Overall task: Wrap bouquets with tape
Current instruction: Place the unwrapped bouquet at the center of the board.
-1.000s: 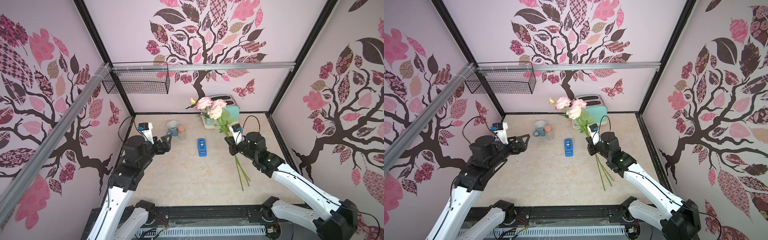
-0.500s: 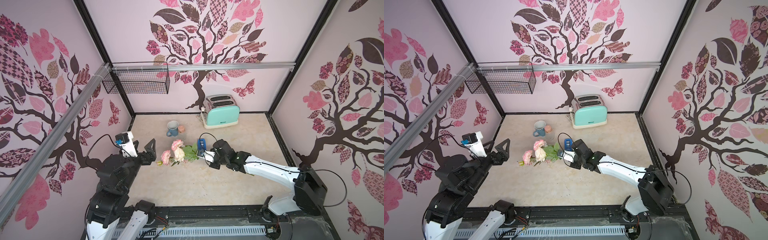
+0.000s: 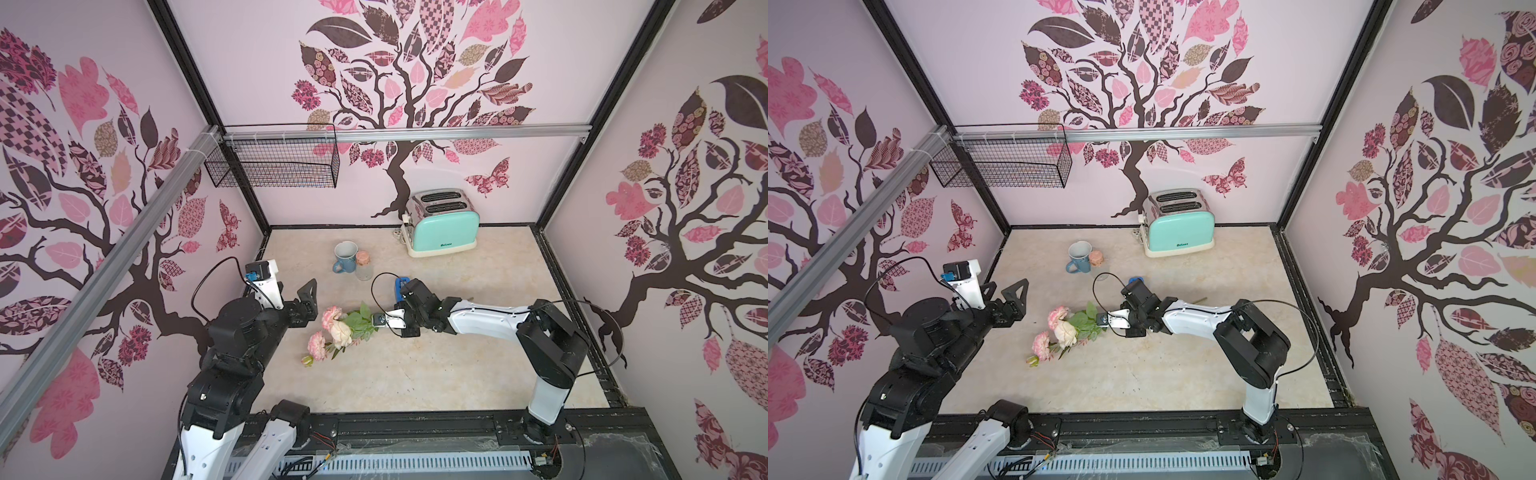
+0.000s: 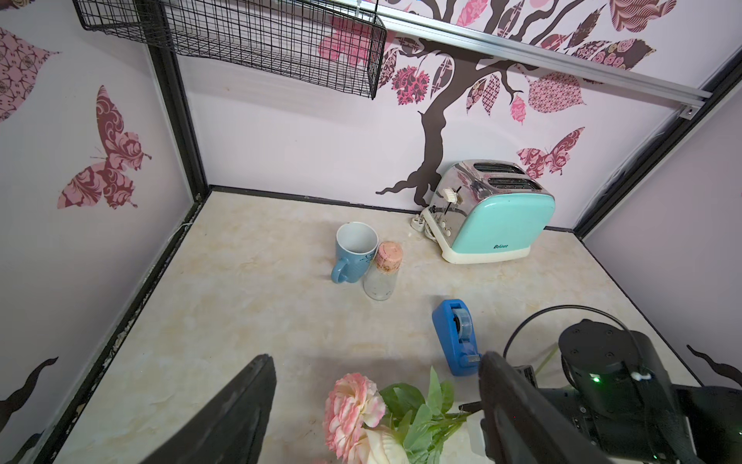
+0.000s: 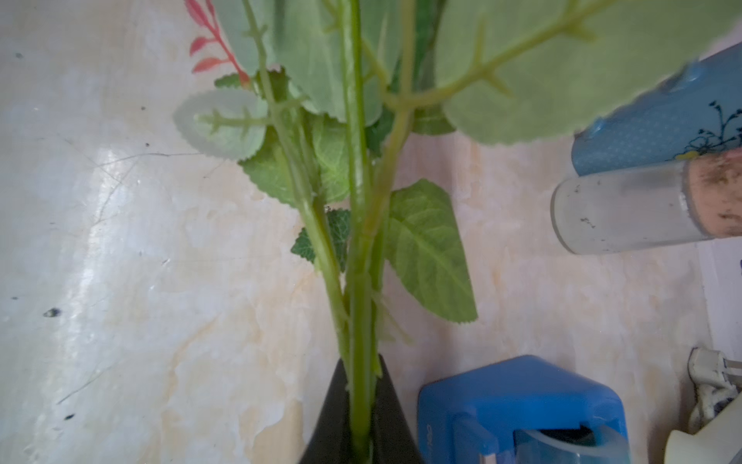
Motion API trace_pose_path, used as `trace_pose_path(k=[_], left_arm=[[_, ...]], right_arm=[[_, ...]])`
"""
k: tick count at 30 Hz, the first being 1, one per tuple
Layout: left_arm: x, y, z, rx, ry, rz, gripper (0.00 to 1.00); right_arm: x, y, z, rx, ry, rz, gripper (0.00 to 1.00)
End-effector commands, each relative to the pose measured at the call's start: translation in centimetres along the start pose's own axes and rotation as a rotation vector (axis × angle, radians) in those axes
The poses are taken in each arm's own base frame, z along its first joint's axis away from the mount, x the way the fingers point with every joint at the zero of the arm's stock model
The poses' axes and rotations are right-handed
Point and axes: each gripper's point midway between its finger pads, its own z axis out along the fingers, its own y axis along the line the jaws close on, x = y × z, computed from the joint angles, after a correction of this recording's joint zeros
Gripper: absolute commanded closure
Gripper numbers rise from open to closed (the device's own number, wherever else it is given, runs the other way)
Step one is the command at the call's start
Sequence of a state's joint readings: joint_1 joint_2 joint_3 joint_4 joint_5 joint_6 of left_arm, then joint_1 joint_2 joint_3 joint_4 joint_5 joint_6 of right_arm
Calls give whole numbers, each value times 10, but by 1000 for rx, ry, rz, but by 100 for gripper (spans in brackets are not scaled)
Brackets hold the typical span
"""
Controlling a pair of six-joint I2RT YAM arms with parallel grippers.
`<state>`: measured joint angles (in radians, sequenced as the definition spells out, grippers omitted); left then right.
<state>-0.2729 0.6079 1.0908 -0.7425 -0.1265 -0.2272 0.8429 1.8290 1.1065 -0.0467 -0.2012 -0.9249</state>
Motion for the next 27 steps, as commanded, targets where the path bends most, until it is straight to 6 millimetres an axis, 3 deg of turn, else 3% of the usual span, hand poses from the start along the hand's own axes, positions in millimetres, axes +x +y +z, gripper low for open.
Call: trace_pose_path(k=[1,14,21,27], left_arm=[[9,-1,7,11,19,15,17],[23,-3,29,11,71,22,17],[40,-5,43,21,127,22,16],[52,-5,51,22,165,24,16]], right_arm=[[-2,3,13,-29,-10,-44,100],[25,6,28,-24,70,-27,100],[35,3,29,-11,83,-18,100],[47,1,28,4,107,-23,81]])
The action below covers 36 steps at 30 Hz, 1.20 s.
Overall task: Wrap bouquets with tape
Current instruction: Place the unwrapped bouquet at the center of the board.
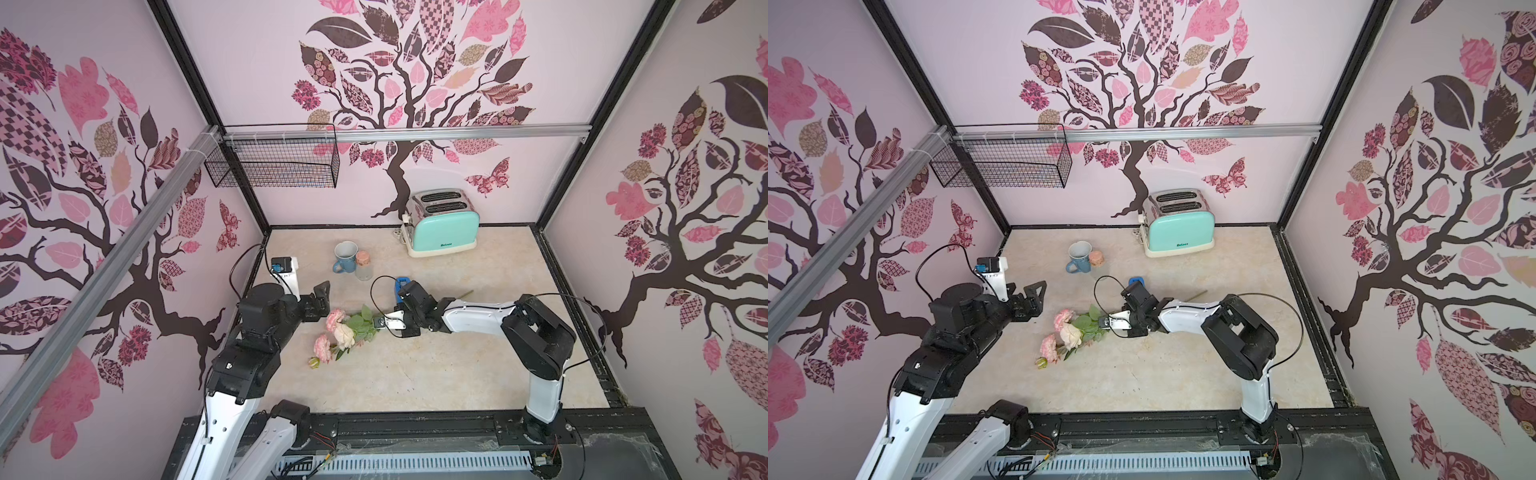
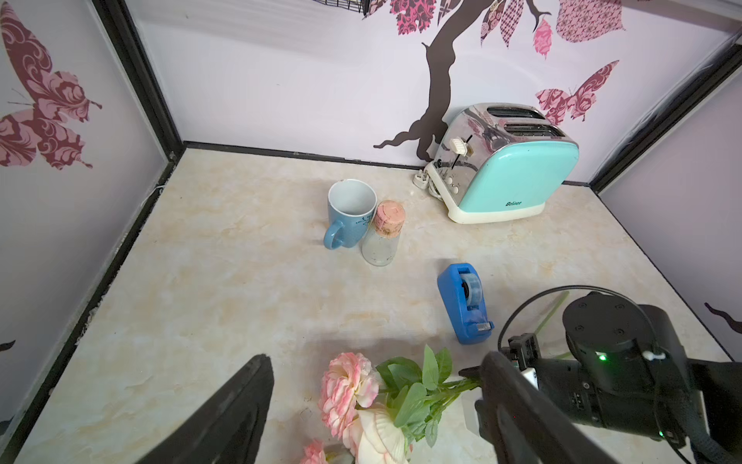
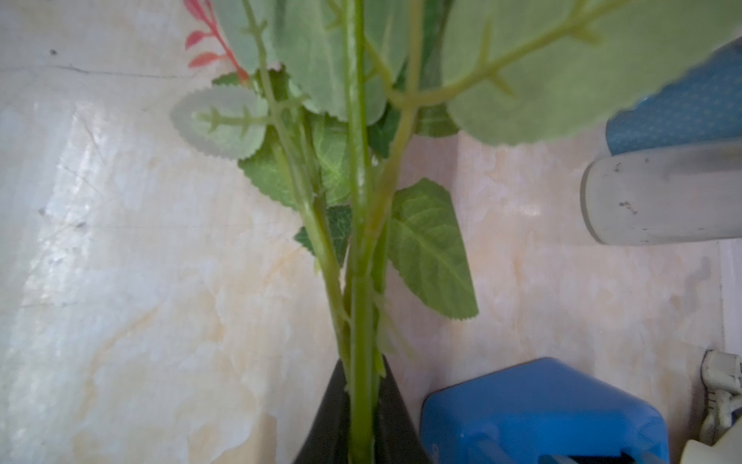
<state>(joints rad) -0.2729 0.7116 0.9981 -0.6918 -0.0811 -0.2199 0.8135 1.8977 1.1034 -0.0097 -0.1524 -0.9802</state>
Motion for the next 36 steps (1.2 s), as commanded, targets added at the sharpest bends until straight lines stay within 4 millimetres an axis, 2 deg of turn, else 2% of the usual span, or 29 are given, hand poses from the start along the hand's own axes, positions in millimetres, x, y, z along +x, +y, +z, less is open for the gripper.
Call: trace_pose_path(k=[1,4,8,11,15,18,20,23,26,30,32,36], left_arm=[[8,-1,8,8,17,3,16],[11,0,12,7,24,3,16],[15,0,16,4,39,4,16],[17,0,18,3,46,5,16],[18,1,19,1,46,3,15],[18,0,20,1,49,5,15],[18,0,21,1,52,8,15],[18,-2,23,10,57,10,15],[20,-5,26,28,71,10,15],[24,-12,34,65,103,18,16],[28,-19,39,104,126,23,17],[39,-44,50,247,156,7,21]], right_arm=[[18,7,10,-16,36,4,80],[19,7,7,-17,34,-4,73],[19,8,3,-17,29,-12,71],[17,9,-1,-17,21,-18,61],[13,4,-8,6,9,-26,54],[6,3,-18,16,-21,-29,41],[1,2,-25,19,-42,-30,13],[-6,-3,-38,61,-76,-12,3],[-17,-4,-56,73,-127,17,0],[-42,-4,-93,81,-250,86,0],[-53,-17,-116,148,-311,183,0],[-56,-55,-156,274,-389,569,0]])
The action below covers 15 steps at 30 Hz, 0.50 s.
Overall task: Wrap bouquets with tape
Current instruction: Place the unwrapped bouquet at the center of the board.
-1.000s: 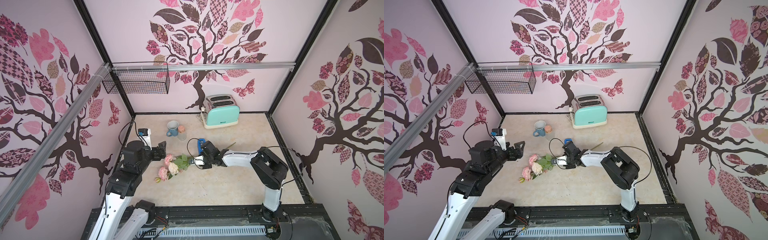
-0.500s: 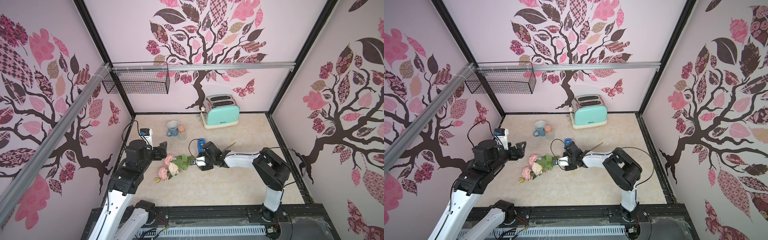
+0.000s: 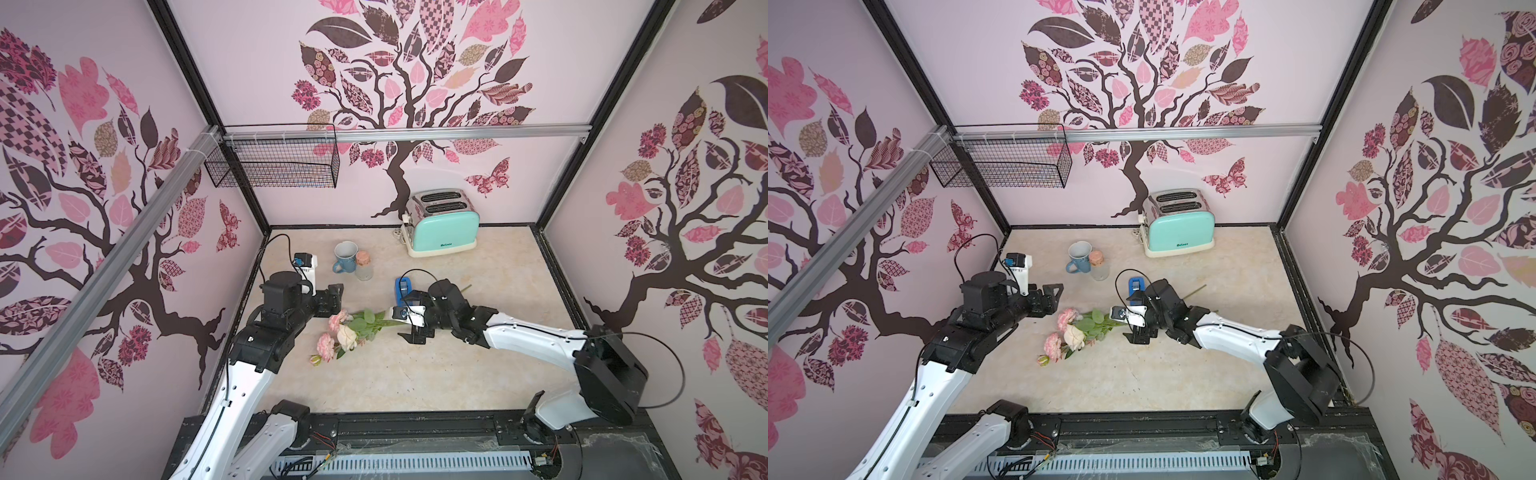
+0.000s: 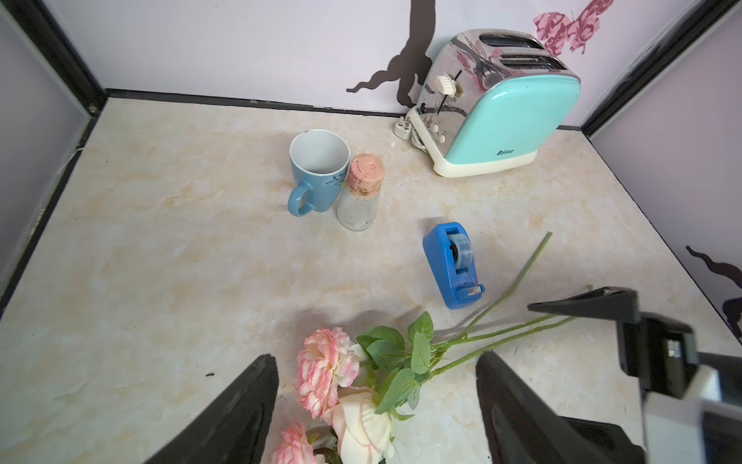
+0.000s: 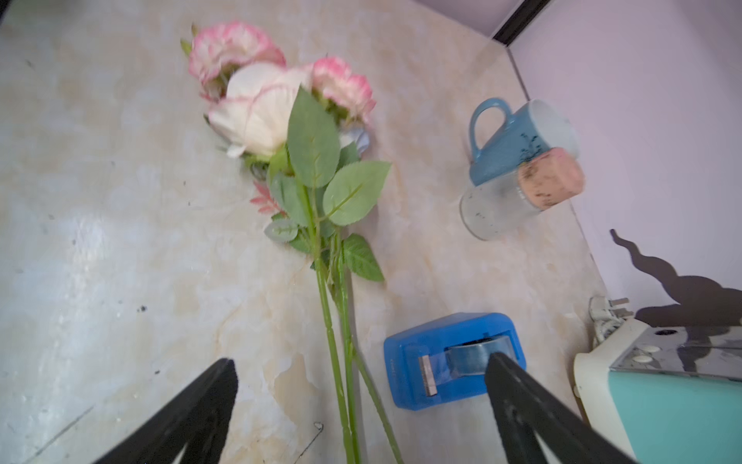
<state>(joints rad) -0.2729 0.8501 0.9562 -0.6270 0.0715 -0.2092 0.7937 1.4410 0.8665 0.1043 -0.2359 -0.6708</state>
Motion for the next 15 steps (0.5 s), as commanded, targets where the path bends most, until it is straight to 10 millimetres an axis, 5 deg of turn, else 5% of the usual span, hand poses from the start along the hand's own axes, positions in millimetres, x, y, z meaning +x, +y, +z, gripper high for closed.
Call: trace_pose_path(k=[1,7,10,15], left_arm=[[7,-21,12,137,7,-11,21],[10,-23,20,162,-28,22,23],[20,-19,27,142,8,32,24],[38,-17,40,144,62,23,26]], right_arm=[[-29,-46,-28,159,-100,400,1],[13,-93,-42,133,-56,1097,34],[33,-90,-28,-8,-11,1332,45],[49,-71,11,-174,71,1464,54]])
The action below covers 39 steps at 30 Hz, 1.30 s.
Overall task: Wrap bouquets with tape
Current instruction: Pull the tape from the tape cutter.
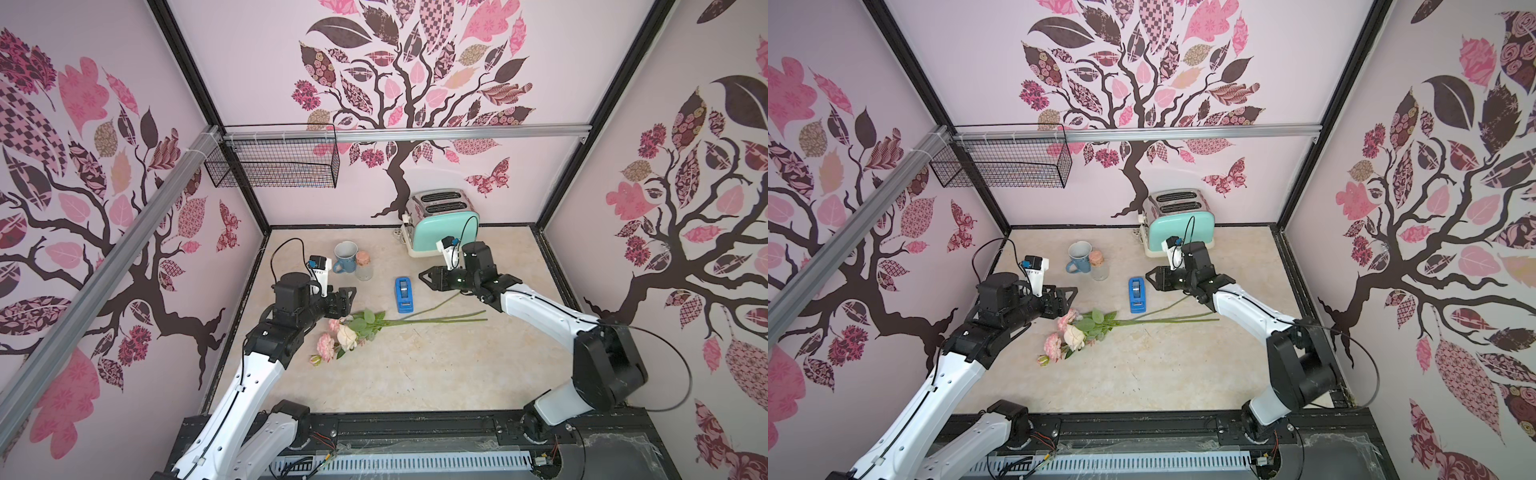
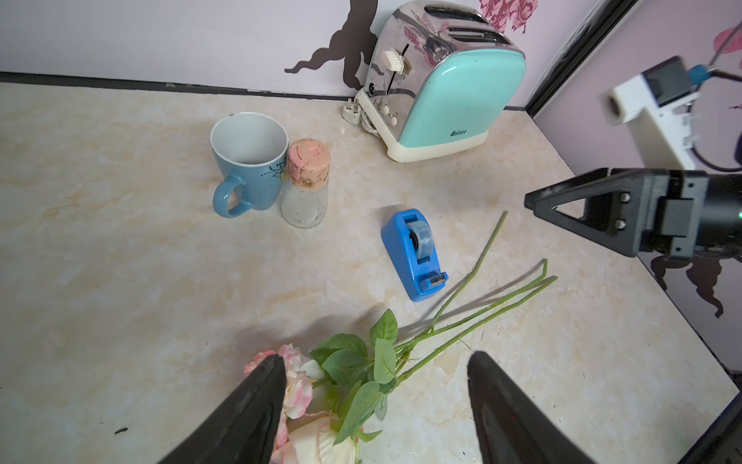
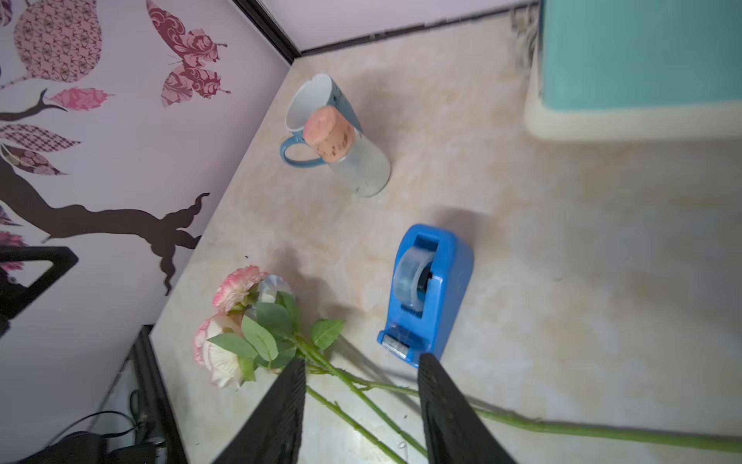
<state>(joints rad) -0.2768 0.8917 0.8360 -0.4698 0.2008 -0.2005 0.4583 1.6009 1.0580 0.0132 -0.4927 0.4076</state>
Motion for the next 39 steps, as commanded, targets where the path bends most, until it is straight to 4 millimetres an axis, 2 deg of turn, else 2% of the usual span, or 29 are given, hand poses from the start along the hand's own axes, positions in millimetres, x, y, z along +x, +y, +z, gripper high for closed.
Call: trace_pose_path(k=[1,6,10,14,18,24,29,39], left_arm=[[17,0,11,19,36,6,26],[22,0,14,28,53,16,27],[26,2,17,18,66,18,27],[26,1,19,25,72,13,27],[25,-7,18,74,68,0,26],[16,-13,13,100,26,-10,26],[17,-11,13,89,25,-9,26],[17,-12,14,91,25,-10,26]], right_arm=[[35,8,25,-104,186,212,56],[47,-8,55,-104,269,270,66],[52,-21,68,-74,294,294,73],[52,-36,76,-11,293,285,74],[53,-42,85,-2,298,308,76],[62,-55,94,35,318,327,77],[64,-60,96,53,317,328,76],[69,-55,102,-11,336,371,74]])
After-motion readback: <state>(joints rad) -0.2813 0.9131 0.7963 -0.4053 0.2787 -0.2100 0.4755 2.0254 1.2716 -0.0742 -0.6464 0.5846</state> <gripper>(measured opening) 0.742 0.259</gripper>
